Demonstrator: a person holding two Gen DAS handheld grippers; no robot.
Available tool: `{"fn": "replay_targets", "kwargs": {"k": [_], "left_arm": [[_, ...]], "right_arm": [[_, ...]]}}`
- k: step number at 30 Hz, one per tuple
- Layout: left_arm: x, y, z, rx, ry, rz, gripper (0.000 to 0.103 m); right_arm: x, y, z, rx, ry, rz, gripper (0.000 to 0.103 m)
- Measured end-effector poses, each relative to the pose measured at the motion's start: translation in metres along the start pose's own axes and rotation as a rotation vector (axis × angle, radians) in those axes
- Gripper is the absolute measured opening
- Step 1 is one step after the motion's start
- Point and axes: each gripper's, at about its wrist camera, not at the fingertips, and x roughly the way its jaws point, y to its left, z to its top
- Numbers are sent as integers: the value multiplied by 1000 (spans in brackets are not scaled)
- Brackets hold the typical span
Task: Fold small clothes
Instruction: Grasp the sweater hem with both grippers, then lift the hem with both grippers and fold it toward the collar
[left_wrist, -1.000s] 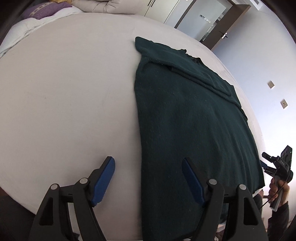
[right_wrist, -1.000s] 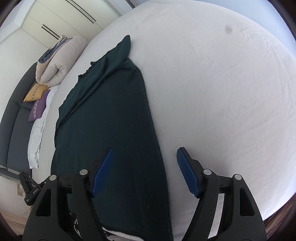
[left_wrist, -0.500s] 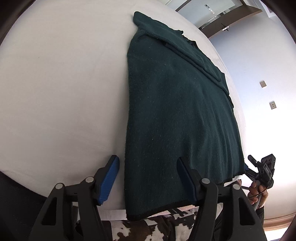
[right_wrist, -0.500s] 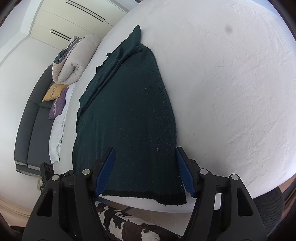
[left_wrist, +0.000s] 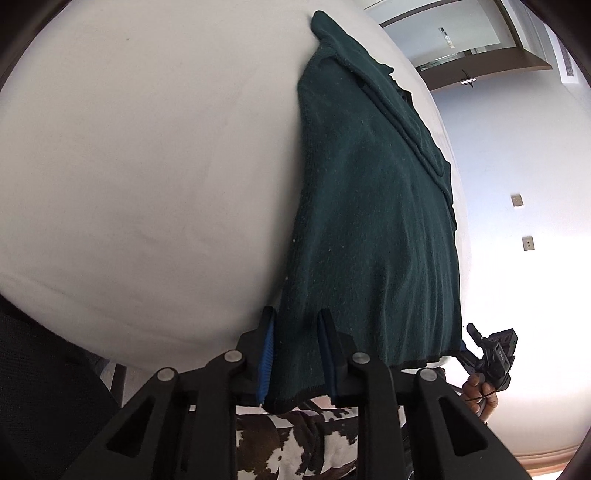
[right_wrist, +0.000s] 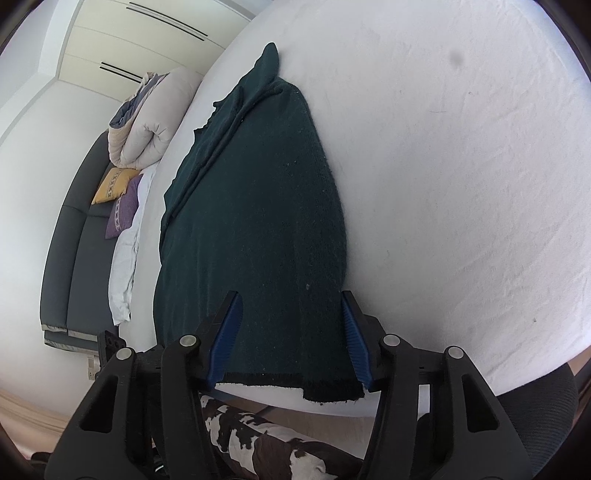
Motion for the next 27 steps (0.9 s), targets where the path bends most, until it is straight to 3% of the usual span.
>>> {"fn": "replay_targets", "kwargs": {"k": [4, 6, 8, 9, 10, 16, 21, 27], "left_arm": [[0, -6, -3, 9, 1, -8, 40], [0, -11, -4, 29, -1, 14, 42], [2, -21, -6, 86, -1, 69, 34], [3, -25, -8, 114, 2, 100, 24], [6, -25, -9, 121, 13, 109, 5], [1, -17, -13, 109, -7, 82, 5], [-8, -7, -12, 65, -34, 36, 5], [-23, 1, -11, 6, -90, -69, 5]], "right_arm": [[1, -2, 2, 8, 8, 5, 49], [1, -3, 2, 14, 11, 7, 49], [0, -3, 1, 14, 13, 7, 49], [1, -3, 2, 11, 15, 4, 48], [1, -4, 2, 9, 17, -2, 45], [1, -9, 2, 20, 37, -8, 33], [-1, -14, 0, 41, 55, 10, 32], [-1, -31, -2, 142, 66, 107, 33]]}}
